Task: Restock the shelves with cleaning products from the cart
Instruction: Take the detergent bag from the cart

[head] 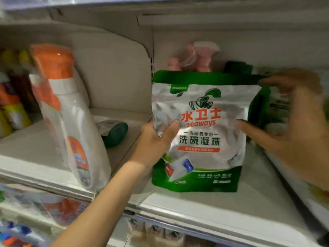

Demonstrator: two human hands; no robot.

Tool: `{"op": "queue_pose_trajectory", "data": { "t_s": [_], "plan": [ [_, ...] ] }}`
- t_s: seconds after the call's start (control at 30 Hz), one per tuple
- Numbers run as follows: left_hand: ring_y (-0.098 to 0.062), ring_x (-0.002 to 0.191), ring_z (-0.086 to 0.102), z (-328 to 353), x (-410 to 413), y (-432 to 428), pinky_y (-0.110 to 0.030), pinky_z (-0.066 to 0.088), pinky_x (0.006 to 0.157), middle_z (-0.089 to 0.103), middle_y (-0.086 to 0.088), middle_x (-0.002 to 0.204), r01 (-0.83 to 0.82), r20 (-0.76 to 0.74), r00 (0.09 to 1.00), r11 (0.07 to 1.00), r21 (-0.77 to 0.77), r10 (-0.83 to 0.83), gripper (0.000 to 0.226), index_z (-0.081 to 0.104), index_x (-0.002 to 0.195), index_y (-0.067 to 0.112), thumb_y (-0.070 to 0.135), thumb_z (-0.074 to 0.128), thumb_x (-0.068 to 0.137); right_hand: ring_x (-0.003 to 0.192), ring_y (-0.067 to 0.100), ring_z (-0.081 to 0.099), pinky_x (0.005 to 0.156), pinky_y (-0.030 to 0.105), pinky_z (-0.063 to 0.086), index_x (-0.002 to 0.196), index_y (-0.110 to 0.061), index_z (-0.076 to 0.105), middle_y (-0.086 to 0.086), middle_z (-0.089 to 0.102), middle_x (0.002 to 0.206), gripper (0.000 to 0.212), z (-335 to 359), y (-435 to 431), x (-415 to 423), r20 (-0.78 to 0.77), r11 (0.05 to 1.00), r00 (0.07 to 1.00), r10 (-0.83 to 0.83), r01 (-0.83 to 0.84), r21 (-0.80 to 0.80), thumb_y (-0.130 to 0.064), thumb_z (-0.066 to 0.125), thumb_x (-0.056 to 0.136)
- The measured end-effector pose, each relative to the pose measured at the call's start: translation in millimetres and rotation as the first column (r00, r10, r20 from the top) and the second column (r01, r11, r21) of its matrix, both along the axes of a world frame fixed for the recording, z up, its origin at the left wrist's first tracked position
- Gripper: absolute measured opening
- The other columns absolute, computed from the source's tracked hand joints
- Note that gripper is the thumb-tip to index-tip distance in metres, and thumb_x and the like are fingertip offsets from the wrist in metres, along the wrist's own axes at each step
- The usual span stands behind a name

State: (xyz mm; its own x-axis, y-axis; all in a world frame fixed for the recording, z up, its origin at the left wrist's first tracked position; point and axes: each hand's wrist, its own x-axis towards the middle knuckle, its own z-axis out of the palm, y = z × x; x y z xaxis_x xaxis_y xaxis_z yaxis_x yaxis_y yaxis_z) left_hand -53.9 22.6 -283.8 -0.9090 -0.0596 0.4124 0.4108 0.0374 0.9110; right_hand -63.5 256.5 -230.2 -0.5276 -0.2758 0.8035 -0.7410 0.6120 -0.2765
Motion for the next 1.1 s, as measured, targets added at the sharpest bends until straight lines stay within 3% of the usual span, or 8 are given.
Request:
{"op": "queue_pose_trajectory", "data": {
  "t_s": [0.1, 0.2, 0.3, 0.53, 0.63, 0.8, 0.97, 1.1],
  "plan": [
    [-0.015, 0.085, 0.072, -1, -4, 1, -0.023, 0.056, 0.068, 0.075, 0.001, 0.094, 0.027, 0.084, 0.996, 0.997, 0.066, -0.032, 0.017, 0.067, 0.099, 0.014, 0.026, 0.058, 0.091, 0.092, -0.008, 0.063, 0.075, 0.01, 0.052, 0.1, -0.042, 0.045, -0.033, 0.062, 0.099, 0.059, -6, 12, -14, 0.41, 0.981, 0.905, 0.112, -0.033, -0.193, -0.052, 0.076, 0.05],
    [-0.023, 0.092, 0.072, 3, -10, 4, -0.031, 0.058, 0.074, 0.075, -0.005, 0.1, 0.047, 0.152, 0.987, 0.995, 0.088, -0.061, 0.022, 0.066, 0.106, 0.013, 0.028, 0.057, 0.092, 0.091, 0.008, 0.07, 0.072, 0.022, 0.058, 0.115, -0.034, 0.058, -0.012, 0.073, 0.103, 0.066, -12, 20, -38, 0.852, 0.964, 0.451, 0.265, -0.137, -0.228, -0.046, 0.076, 0.053],
    [-0.024, 0.09, 0.072, 6, -11, 7, -0.03, 0.059, 0.072, 0.074, -0.007, 0.099, 0.028, 0.212, 0.975, 0.986, 0.165, -0.064, 0.02, 0.066, 0.104, 0.012, 0.026, 0.058, 0.091, 0.095, 0.008, 0.07, 0.079, 0.025, 0.057, 0.107, -0.032, 0.066, -0.011, 0.073, 0.105, 0.041, -17, 23, -48, 0.849, 0.951, 0.429, 0.31, -0.149, -0.272, -0.039, 0.071, 0.066],
    [-0.022, 0.077, 0.074, 15, 10, 8, -0.037, 0.056, 0.075, 0.076, -0.004, 0.083, -0.173, 0.308, 0.947, 0.956, 0.239, 0.094, 0.016, 0.076, 0.067, 0.025, 0.039, 0.072, 0.061, 0.076, 0.011, 0.072, 0.058, 0.018, 0.054, 0.092, -0.034, 0.075, -0.003, 0.076, 0.091, 0.026, -12, 20, -34, 0.744, 0.836, 0.384, 0.547, -0.21, -0.507, -0.03, 0.069, 0.067],
    [-0.017, 0.066, 0.072, 20, 30, 10, -0.029, 0.056, 0.061, 0.074, -0.002, 0.07, -0.195, 0.278, 0.953, 0.943, 0.268, 0.118, 0.015, 0.071, 0.05, 0.026, 0.037, 0.072, 0.06, 0.071, 0.011, 0.072, 0.054, 0.019, 0.054, 0.09, -0.037, 0.075, -0.002, 0.076, 0.089, 0.023, -7, 18, -25, 0.729, 0.817, 0.369, 0.577, -0.237, -0.526, -0.031, 0.067, 0.068],
    [-0.018, 0.069, 0.072, 27, 68, 17, -0.027, 0.057, 0.058, 0.075, -0.005, 0.081, -0.316, 0.317, 0.918, 0.92, 0.23, 0.237, 0.014, 0.07, 0.077, 0.015, 0.028, 0.069, 0.083, 0.097, 0.029, 0.065, 0.092, 0.046, 0.051, 0.099, -0.032, 0.073, 0.009, 0.072, 0.108, 0.018, -4, 9, -8, 0.727, 0.795, 0.322, 0.606, -0.262, -0.547, -0.026, 0.064, 0.085],
    [-0.023, 0.076, 0.072, 29, 120, 20, -0.031, 0.058, 0.064, 0.075, -0.011, 0.089, -0.381, 0.357, 0.888, 0.898, 0.222, 0.289, 0.026, 0.069, 0.094, 0.012, 0.034, 0.068, 0.08, 0.075, 0.012, 0.069, 0.062, 0.02, 0.056, 0.09, -0.035, 0.075, 0.0, 0.076, 0.093, 0.018, -4, 0, 14, 0.708, 0.741, 0.252, 0.659, -0.379, -0.555, -0.031, 0.066, 0.075],
    [-0.028, 0.087, 0.072, 33, 157, 26, -0.04, 0.055, 0.081, 0.074, -0.013, 0.095, -0.414, 0.364, 0.875, 0.883, 0.222, 0.319, 0.039, 0.07, 0.098, 0.011, 0.039, 0.068, 0.072, 0.097, 0.014, 0.071, 0.078, 0.026, 0.058, 0.105, -0.033, 0.071, -0.005, 0.073, 0.107, 0.033, -3, 6, 40, 0.721, 0.687, 0.141, 0.679, -0.47, -0.555, -0.039, 0.068, 0.073]
  ]
}}
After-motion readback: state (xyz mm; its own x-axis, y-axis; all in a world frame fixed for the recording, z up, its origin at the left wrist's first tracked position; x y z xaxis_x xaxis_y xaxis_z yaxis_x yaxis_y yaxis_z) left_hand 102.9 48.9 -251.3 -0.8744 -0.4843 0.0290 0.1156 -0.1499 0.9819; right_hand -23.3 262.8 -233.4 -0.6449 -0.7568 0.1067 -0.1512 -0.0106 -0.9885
